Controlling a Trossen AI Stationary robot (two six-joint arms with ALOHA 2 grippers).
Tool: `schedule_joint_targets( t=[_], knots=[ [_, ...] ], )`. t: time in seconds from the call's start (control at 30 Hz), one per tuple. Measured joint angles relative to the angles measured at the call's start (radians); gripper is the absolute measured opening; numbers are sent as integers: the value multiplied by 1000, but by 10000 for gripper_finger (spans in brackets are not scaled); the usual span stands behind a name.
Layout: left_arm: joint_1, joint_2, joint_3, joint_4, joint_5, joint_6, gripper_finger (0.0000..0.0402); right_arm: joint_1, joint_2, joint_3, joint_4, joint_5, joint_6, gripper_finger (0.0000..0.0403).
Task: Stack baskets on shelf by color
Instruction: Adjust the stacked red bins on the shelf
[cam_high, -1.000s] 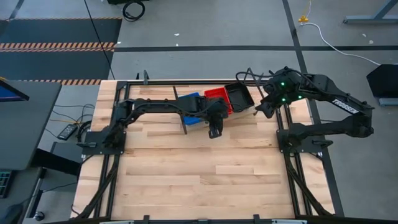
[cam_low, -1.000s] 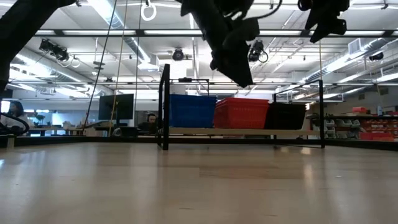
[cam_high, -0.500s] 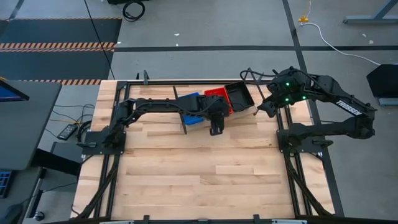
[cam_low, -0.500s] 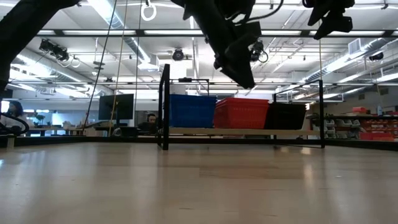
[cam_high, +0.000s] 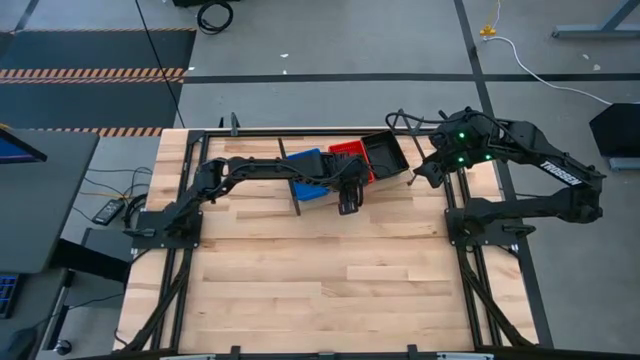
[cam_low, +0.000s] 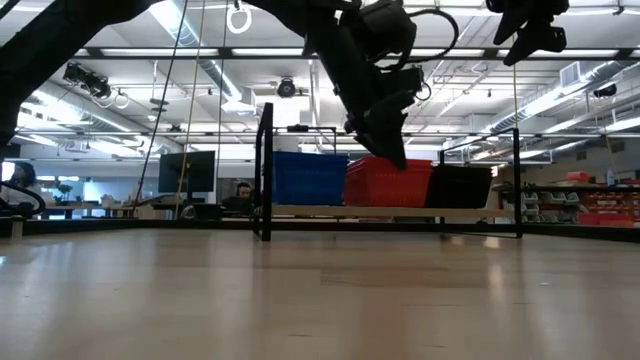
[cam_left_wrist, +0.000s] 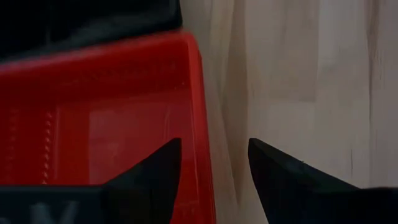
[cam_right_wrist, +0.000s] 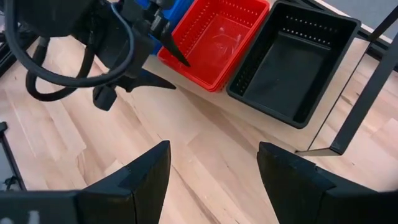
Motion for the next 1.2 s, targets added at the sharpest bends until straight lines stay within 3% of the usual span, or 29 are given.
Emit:
schedule_joint_targets(
  t=[1.2],
  knots=[
    [18,4,-1,-13,1,-87,52,0,0,0,1,3,1,245]
  ],
)
